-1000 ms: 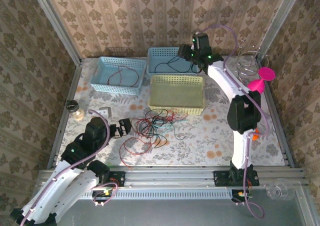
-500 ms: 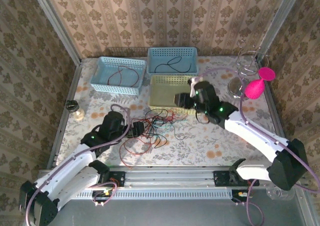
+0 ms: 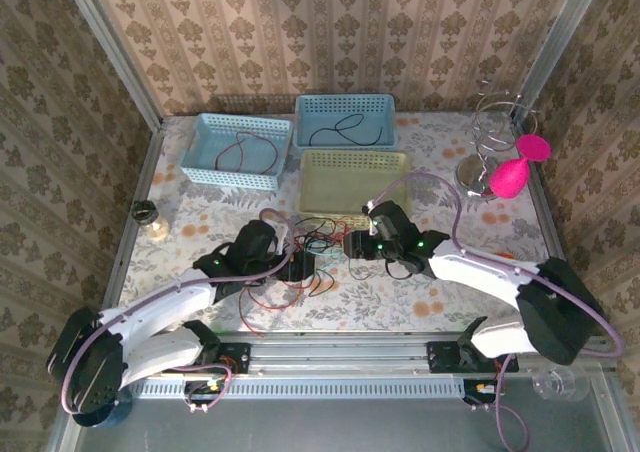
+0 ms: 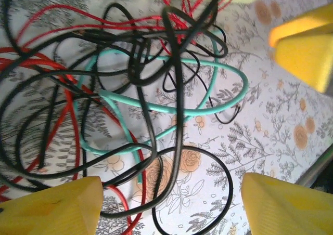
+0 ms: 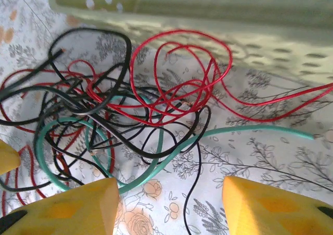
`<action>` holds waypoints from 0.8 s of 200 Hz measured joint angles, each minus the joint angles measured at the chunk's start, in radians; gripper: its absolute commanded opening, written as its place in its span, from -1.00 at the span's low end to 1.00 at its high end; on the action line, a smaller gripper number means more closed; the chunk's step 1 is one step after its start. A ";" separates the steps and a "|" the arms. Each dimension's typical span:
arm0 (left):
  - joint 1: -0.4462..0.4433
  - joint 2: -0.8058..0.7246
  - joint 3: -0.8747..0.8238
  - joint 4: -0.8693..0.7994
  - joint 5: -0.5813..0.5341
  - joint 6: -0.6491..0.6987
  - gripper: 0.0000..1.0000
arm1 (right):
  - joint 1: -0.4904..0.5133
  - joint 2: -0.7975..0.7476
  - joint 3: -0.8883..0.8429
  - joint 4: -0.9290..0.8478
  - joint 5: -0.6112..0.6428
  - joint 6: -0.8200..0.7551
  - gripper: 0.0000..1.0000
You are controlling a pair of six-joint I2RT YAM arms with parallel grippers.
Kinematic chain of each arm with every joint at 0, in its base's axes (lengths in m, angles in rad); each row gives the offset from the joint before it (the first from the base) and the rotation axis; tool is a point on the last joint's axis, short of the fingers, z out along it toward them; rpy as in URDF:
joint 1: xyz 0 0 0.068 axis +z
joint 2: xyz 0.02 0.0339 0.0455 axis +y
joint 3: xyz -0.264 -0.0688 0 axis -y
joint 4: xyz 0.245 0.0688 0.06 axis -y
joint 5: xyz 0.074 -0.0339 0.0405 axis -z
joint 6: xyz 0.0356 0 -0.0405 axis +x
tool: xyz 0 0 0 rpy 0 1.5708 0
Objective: Untangle the cables
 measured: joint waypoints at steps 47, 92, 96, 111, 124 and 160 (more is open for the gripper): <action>-0.005 0.064 0.031 -0.009 -0.018 0.030 -0.69 | 0.032 0.161 0.030 0.058 -0.034 -0.013 -0.33; -0.005 -0.040 0.074 -0.091 -0.069 0.050 -1.00 | 0.042 0.135 0.031 0.069 -0.034 -0.019 -1.00; -0.005 -0.056 0.079 -0.102 -0.074 0.051 -1.00 | 0.042 0.124 0.031 0.066 -0.033 -0.024 -1.00; -0.003 -0.108 0.095 -0.133 -0.086 0.058 -1.00 | 0.042 0.071 0.031 0.051 -0.029 -0.024 -0.96; -0.002 -0.141 0.114 -0.156 -0.092 0.065 -1.00 | 0.044 0.013 0.031 0.030 -0.026 -0.024 -0.78; 0.011 -0.171 0.134 -0.182 -0.096 0.076 -1.00 | 0.072 -0.125 0.031 -0.039 0.003 -0.058 -0.06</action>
